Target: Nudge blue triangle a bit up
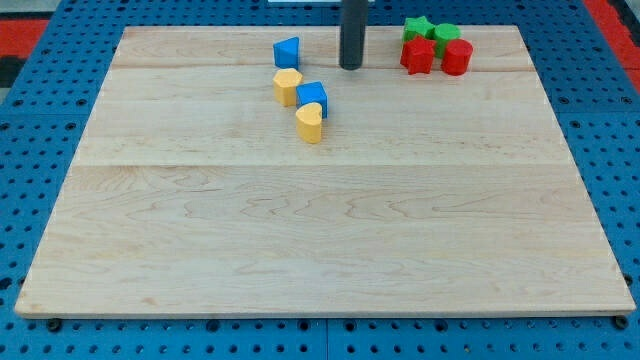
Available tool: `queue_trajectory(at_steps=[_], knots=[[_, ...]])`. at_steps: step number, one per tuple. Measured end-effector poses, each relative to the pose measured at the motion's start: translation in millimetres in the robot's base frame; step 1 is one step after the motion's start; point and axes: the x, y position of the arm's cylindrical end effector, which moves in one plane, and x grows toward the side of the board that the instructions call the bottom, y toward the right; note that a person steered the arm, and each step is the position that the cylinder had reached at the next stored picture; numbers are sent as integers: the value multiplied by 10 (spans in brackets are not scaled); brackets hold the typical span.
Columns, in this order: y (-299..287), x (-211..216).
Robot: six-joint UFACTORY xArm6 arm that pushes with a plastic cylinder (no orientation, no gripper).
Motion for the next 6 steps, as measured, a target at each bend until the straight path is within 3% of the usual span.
queue_trajectory(at_steps=[2, 3, 4, 5, 6], knots=[[-837, 392], [-1050, 759], [-1253, 827], [-1012, 299], [-340, -2]])
